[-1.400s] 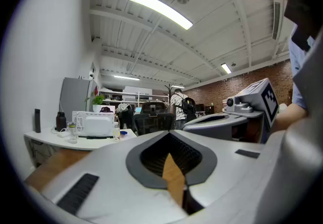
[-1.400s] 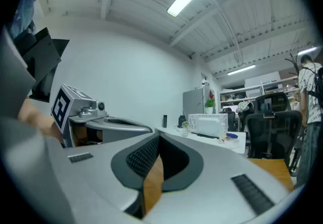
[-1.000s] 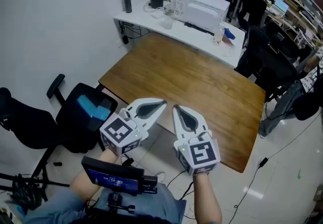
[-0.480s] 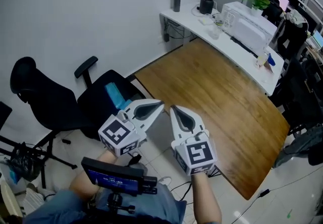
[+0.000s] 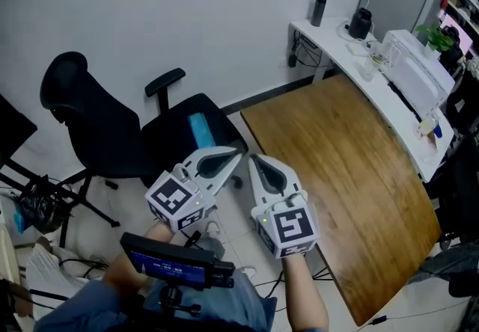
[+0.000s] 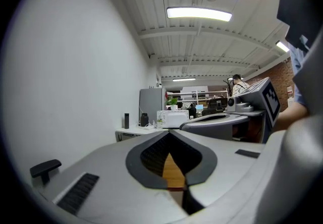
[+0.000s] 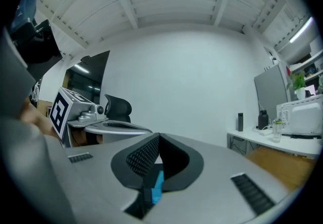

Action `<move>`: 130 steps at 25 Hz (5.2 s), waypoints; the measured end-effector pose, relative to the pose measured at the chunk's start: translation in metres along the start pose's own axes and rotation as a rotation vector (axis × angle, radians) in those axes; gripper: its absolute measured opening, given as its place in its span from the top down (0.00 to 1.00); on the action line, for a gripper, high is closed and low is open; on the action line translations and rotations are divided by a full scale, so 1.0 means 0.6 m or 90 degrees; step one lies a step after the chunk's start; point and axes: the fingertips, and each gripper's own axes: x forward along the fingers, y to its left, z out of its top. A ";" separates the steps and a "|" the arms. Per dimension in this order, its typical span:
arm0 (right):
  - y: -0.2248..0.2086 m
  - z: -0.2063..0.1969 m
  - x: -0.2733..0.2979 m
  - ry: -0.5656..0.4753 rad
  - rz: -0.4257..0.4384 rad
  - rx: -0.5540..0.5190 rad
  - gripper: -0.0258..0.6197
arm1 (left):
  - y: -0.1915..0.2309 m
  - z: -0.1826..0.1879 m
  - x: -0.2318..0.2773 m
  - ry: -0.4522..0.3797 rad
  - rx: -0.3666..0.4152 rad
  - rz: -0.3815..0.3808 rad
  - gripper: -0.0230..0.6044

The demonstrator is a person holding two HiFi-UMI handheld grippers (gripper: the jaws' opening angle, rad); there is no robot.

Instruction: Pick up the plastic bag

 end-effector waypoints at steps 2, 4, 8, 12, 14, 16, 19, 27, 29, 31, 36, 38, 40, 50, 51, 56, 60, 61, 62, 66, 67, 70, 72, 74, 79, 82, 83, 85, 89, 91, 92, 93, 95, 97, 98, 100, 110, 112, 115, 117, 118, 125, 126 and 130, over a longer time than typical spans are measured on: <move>0.007 -0.004 0.014 0.001 0.011 0.002 0.96 | 0.011 -0.005 -0.006 0.000 0.001 0.009 0.96; 0.012 -0.009 0.023 0.000 0.017 0.007 0.96 | 0.019 -0.010 -0.010 -0.007 0.002 0.015 0.96; 0.015 -0.028 0.041 0.002 0.022 0.020 0.95 | 0.030 -0.028 -0.014 -0.011 -0.003 0.017 0.96; 0.012 -0.052 0.058 0.005 0.024 0.038 0.95 | 0.038 -0.048 -0.006 -0.002 -0.013 0.019 0.95; 0.011 -0.068 0.069 0.013 0.022 0.049 0.95 | 0.049 -0.063 -0.003 -0.002 -0.012 0.019 0.95; 0.008 -0.087 0.080 0.024 0.017 0.059 0.94 | 0.056 -0.080 0.001 0.005 -0.014 0.015 0.95; -0.005 -0.118 0.098 0.028 0.008 0.070 0.94 | 0.069 -0.105 0.010 0.014 -0.020 0.013 0.95; -0.027 -0.200 0.144 0.050 -0.015 0.112 0.94 | 0.108 -0.189 0.028 0.044 -0.043 0.009 0.95; -0.029 -0.225 0.155 0.065 -0.021 0.132 0.94 | 0.118 -0.212 0.030 0.053 -0.052 0.008 0.95; -0.033 -0.248 0.169 0.074 -0.029 0.151 0.94 | 0.127 -0.234 0.034 0.070 -0.067 0.002 0.95; -0.035 -0.307 0.199 0.077 -0.051 0.181 0.94 | 0.144 -0.287 0.043 0.100 -0.096 -0.019 0.95; -0.039 -0.328 0.209 0.078 -0.068 0.201 0.94 | 0.151 -0.304 0.048 0.103 -0.099 -0.025 0.95; -0.041 -0.346 0.216 0.081 -0.079 0.213 0.94 | 0.161 -0.324 0.051 0.100 -0.093 -0.028 0.95; -0.047 -0.429 0.231 0.124 -0.124 0.273 0.94 | 0.182 -0.383 0.058 0.122 -0.105 -0.051 0.95; -0.047 -0.439 0.231 0.127 -0.127 0.284 0.94 | 0.182 -0.389 0.059 0.124 -0.105 -0.055 0.95; -0.043 -0.488 0.227 0.148 -0.147 0.326 0.93 | 0.179 -0.421 0.059 0.148 -0.111 -0.068 0.95; -0.044 -0.525 0.226 0.158 -0.164 0.370 0.83 | 0.175 -0.439 0.061 0.160 -0.113 -0.080 0.95; -0.045 -0.533 0.227 0.159 -0.169 0.386 0.83 | 0.174 -0.443 0.060 0.163 -0.113 -0.082 0.95; -0.044 -0.542 0.228 0.160 -0.174 0.406 0.79 | 0.174 -0.446 0.060 0.166 -0.114 -0.084 0.95; -0.043 -0.574 0.228 0.159 -0.200 0.503 0.64 | 0.172 -0.447 0.062 0.182 -0.128 -0.091 0.95; -0.043 -0.581 0.229 0.159 -0.205 0.522 0.64 | 0.175 -0.448 0.063 0.179 -0.125 -0.091 0.95; -0.044 -0.600 0.232 0.157 -0.213 0.566 0.64 | 0.179 -0.450 0.067 0.171 -0.112 -0.094 0.95; -0.042 -0.608 0.235 0.156 -0.213 0.585 0.64 | 0.179 -0.451 0.068 0.172 -0.111 -0.096 0.95; -0.040 -0.613 0.239 0.153 -0.215 0.600 0.64 | 0.181 -0.453 0.067 0.176 -0.112 -0.097 0.95; -0.043 -0.623 0.248 0.145 -0.222 0.622 0.64 | 0.188 -0.461 0.067 0.183 -0.113 -0.096 0.95; -0.044 -0.630 0.255 0.145 -0.222 0.630 0.64 | 0.191 -0.465 0.067 0.187 -0.112 -0.096 0.95; -0.043 -0.632 0.258 0.147 -0.220 0.633 0.64 | 0.192 -0.465 0.066 0.188 -0.112 -0.096 0.95; -0.042 -0.635 0.262 0.151 -0.217 0.640 0.64 | 0.195 -0.464 0.066 0.189 -0.110 -0.095 0.95; -0.039 -0.640 0.267 0.164 -0.207 0.639 0.70 | 0.202 -0.466 0.064 0.193 -0.108 -0.091 0.95; -0.038 -0.640 0.266 0.168 -0.206 0.631 0.74 | 0.205 -0.469 0.063 0.196 -0.109 -0.089 0.95; -0.039 -0.639 0.264 0.170 -0.208 0.624 0.79 | 0.206 -0.471 0.062 0.196 -0.111 -0.088 0.95; -0.040 -0.637 0.262 0.170 -0.211 0.617 0.83 | 0.206 -0.472 0.063 0.197 -0.112 -0.087 0.95; -0.041 -0.634 0.259 0.168 -0.214 0.606 0.90 | 0.204 -0.473 0.064 0.196 -0.113 -0.089 0.95; -0.039 -0.629 0.259 0.163 -0.207 0.605 0.94 | 0.200 -0.472 0.066 0.195 -0.113 -0.092 0.95; -0.038 -0.628 0.259 0.161 -0.203 0.606 0.96 | 0.198 -0.471 0.066 0.194 -0.113 -0.093 0.95; -0.037 -0.625 0.257 0.157 -0.195 0.610 0.96 | 0.195 -0.470 0.067 0.194 -0.113 -0.094 0.95; -0.045 -0.566 0.263 0.127 -0.159 0.591 0.96 | 0.195 -0.450 0.067 0.182 -0.119 -0.077 0.95; -0.049 -0.541 0.272 0.119 -0.148 0.580 0.96 | 0.200 -0.438 0.068 0.173 -0.119 -0.070 0.95; -0.057 -0.501 0.289 0.108 -0.128 0.563 0.96 | 0.216 -0.411 0.070 0.153 -0.120 -0.053 0.95; -0.059 -0.471 0.303 0.103 -0.113 0.547 0.96 | 0.230 -0.387 0.068 0.136 -0.121 -0.038 0.95; -0.060 -0.455 0.310 0.101 -0.106 0.538 0.96 | 0.238 -0.374 0.067 0.128 -0.122 -0.029 0.95; -0.073 -0.342 0.377 0.107 -0.049 0.455 0.96 | 0.305 -0.290 0.063 0.071 -0.128 0.020 0.95; -0.075 -0.326 0.386 0.111 -0.042 0.437 0.96 | 0.314 -0.279 0.064 0.062 -0.131 0.026 0.95; -0.100 -0.256 0.417 0.111 -0.028 0.364 0.96 | 0.344 -0.228 0.076 0.018 -0.137 0.043 0.95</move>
